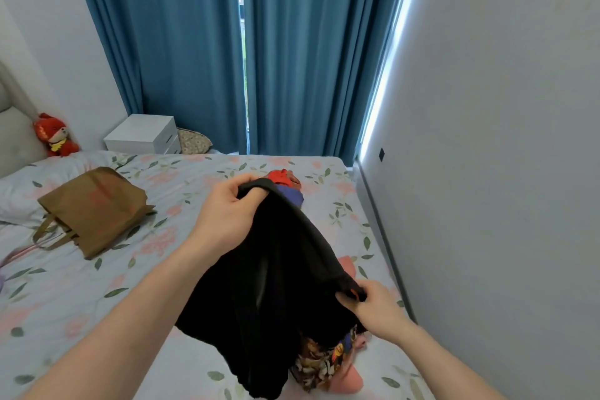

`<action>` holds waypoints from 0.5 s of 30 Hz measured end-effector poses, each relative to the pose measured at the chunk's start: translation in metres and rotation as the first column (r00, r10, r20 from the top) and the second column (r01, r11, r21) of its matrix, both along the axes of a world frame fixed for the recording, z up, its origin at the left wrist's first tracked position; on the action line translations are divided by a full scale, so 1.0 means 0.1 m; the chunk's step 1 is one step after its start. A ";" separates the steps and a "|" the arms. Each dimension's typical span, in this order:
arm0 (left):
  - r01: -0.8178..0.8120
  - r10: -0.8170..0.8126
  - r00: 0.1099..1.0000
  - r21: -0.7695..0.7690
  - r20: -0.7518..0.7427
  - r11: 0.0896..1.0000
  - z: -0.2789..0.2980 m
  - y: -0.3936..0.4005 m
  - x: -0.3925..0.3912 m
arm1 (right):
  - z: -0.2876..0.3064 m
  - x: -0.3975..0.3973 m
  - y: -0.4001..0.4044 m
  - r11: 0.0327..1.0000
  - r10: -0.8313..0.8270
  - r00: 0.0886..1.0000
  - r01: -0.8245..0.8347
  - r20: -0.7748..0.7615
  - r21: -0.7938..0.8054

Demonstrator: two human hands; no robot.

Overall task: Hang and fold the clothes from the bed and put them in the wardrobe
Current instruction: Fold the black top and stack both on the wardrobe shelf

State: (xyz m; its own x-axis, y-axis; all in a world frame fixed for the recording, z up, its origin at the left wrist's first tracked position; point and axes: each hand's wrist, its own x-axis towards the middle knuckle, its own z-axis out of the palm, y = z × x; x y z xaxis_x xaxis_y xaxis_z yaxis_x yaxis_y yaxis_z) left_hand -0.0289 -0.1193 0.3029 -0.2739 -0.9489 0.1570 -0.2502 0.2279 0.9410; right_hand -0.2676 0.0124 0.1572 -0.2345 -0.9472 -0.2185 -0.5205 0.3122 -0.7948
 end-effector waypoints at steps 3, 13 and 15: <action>-0.070 0.072 0.995 -0.025 0.068 0.997 -0.09 -0.05 0.15 | 0.19 -0.36 0.04 0.986 -0.134 0.989 0.127 -0.057 -0.111; -0.228 0.245 0.941 -0.096 0.235 0.969 -0.48 0.02 -0.02 | 1.24 -1.13 0.26 0.924 -0.179 0.978 0.130 -0.104 -0.359; -0.252 0.268 0.936 -0.095 0.229 0.963 -0.55 0.14 -0.23 | 1.27 -1.38 0.32 0.954 -0.143 0.972 0.085 -0.187 -0.288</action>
